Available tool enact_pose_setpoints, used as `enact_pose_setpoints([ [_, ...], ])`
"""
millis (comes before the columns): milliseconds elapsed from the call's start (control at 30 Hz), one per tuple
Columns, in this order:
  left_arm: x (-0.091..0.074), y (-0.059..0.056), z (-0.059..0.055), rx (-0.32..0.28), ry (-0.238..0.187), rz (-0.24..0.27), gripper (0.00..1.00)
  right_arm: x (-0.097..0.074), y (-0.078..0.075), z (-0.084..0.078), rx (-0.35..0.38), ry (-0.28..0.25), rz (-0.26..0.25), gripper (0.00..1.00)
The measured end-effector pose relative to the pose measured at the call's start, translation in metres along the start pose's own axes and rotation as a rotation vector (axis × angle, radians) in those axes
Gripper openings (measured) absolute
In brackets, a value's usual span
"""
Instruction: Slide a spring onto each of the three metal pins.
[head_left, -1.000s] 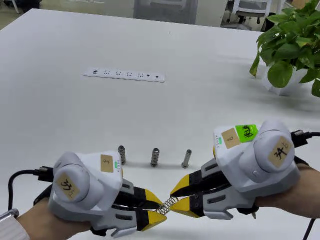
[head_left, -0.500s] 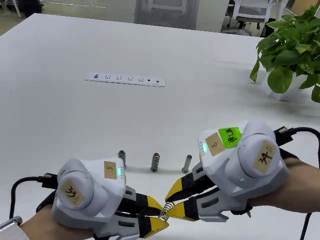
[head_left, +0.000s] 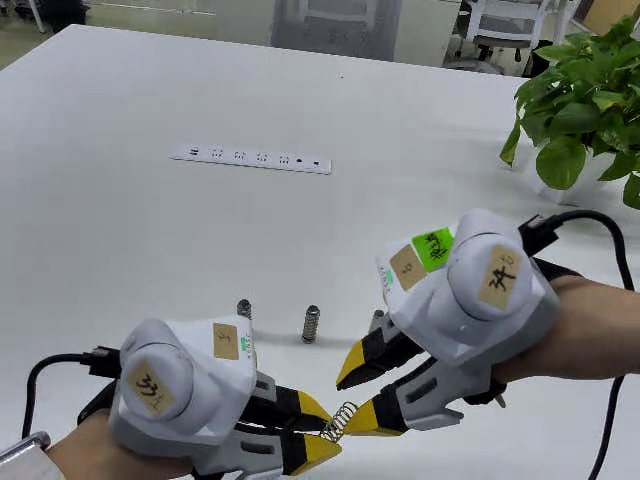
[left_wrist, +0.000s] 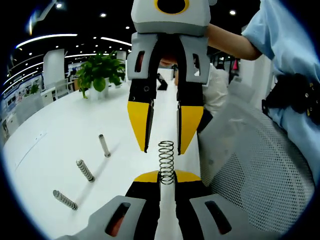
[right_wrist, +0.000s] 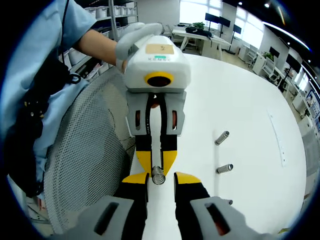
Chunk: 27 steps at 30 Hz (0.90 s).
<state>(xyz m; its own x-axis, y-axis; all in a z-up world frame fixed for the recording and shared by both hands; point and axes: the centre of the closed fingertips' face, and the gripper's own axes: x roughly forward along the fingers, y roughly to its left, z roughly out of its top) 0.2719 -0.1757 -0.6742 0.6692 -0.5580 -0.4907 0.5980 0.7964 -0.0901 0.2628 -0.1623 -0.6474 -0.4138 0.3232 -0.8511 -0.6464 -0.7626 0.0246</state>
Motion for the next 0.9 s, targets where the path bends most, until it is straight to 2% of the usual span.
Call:
enact_pose_setpoints([
  [367, 0.003, -0.001, 0.004, -0.017, -0.03, 0.008, 0.09, 0.011, 0.002, -0.004, 0.009, 0.028, 0.032, 0.17],
  [667, 0.004, -0.001, 0.006, -0.023, -0.037, 0.015, 0.09, 0.015, 0.004, -0.009, 0.036, 0.034, 0.046, 0.13],
  [900, 0.006, -0.001, 0.006, -0.018, -0.025, 0.019, 0.09, 0.014, 0.006, -0.01, 0.049, 0.033, 0.051, 0.12],
])
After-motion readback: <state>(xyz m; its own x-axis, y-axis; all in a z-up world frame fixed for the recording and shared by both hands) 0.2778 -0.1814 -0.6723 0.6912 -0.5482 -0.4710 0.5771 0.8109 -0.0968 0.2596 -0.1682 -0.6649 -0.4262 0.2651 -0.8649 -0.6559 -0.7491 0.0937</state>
